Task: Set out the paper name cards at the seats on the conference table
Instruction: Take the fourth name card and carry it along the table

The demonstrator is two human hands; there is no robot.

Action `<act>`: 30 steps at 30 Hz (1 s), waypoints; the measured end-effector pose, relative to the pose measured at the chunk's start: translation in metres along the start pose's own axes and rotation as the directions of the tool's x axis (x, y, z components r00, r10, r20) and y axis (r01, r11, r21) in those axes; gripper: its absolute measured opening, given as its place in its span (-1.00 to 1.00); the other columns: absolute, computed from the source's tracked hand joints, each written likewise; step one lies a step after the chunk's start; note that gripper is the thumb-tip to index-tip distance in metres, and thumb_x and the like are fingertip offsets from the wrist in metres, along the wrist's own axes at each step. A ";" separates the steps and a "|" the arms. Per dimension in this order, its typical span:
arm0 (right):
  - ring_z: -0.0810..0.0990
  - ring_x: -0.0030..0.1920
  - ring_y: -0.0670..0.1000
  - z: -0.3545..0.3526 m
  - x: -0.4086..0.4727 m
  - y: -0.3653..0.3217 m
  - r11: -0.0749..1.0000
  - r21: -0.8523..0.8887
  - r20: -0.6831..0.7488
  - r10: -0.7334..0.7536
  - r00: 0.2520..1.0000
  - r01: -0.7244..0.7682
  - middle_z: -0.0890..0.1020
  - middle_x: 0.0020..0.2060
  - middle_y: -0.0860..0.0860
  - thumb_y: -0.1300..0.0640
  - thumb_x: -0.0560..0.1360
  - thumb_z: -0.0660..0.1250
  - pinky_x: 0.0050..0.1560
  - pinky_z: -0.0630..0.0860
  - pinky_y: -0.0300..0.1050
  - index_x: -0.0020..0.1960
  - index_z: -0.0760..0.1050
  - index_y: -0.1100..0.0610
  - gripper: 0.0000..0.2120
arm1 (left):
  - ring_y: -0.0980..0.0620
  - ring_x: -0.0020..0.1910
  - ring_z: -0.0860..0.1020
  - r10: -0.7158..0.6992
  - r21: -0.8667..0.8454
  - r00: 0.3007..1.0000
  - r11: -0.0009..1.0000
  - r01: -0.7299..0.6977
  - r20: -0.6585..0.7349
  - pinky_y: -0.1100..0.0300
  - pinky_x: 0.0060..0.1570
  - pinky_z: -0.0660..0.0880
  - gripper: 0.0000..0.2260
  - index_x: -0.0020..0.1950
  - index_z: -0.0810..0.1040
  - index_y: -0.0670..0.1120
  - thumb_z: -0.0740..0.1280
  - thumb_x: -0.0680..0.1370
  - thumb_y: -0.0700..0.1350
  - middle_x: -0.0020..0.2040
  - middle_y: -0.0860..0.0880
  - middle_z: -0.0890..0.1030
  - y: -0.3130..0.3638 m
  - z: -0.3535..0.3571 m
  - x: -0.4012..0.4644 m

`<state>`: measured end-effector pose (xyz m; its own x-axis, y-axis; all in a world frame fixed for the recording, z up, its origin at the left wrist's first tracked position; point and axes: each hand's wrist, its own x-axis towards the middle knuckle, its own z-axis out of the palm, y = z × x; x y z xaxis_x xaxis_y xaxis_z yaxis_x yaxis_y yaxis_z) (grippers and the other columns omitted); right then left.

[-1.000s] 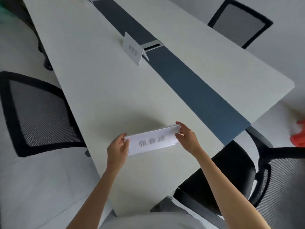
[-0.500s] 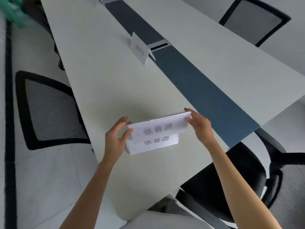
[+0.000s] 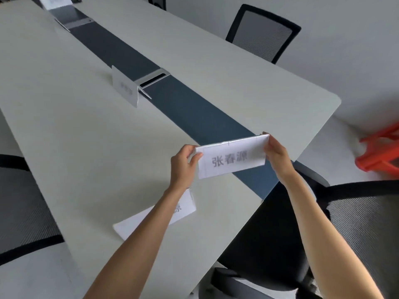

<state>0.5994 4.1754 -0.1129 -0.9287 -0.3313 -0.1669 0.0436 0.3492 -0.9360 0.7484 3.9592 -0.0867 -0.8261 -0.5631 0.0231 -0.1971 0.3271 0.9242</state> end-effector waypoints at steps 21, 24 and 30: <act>0.42 0.28 -0.01 0.009 0.095 0.061 0.961 -0.132 0.080 0.253 0.964 -0.241 0.46 0.32 -0.11 0.31 0.43 -0.04 0.30 0.34 -0.05 0.37 0.24 -0.14 -0.41 | -0.09 0.39 0.36 -0.407 -0.073 0.899 0.913 0.400 -0.163 0.11 0.29 0.36 -0.56 0.40 0.23 -0.17 0.18 0.52 -0.28 0.42 -0.15 0.37 -0.057 0.121 0.034; 0.33 0.40 -0.02 0.011 0.079 0.069 0.967 -0.083 0.077 0.246 0.966 -0.240 0.39 0.39 -0.04 0.45 0.38 -0.07 0.42 0.25 -0.10 0.42 0.21 -0.01 -0.32 | -0.05 0.42 0.32 -0.462 -0.088 0.882 0.886 0.455 -0.095 0.17 0.33 0.26 -0.47 0.43 0.22 -0.13 0.12 0.46 -0.38 0.44 -0.11 0.33 -0.061 0.132 0.013; 0.34 0.39 0.02 0.030 0.116 0.067 0.970 -0.006 0.077 0.242 0.967 -0.242 0.38 0.38 -0.01 0.49 0.38 -0.09 0.30 0.24 -0.24 0.40 0.23 0.05 -0.33 | -0.06 0.44 0.28 -0.481 -0.132 0.870 0.874 0.467 -0.105 0.21 0.29 0.26 -0.44 0.45 0.18 -0.08 0.17 0.47 -0.37 0.48 -0.09 0.27 -0.064 0.136 0.037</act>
<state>0.5060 4.1343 -0.2043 -0.8594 -0.3037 -0.4114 0.2648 0.4240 -0.8661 0.6585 4.0208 -0.1974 -0.5688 -0.7271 -0.3845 -0.4889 -0.0771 0.8689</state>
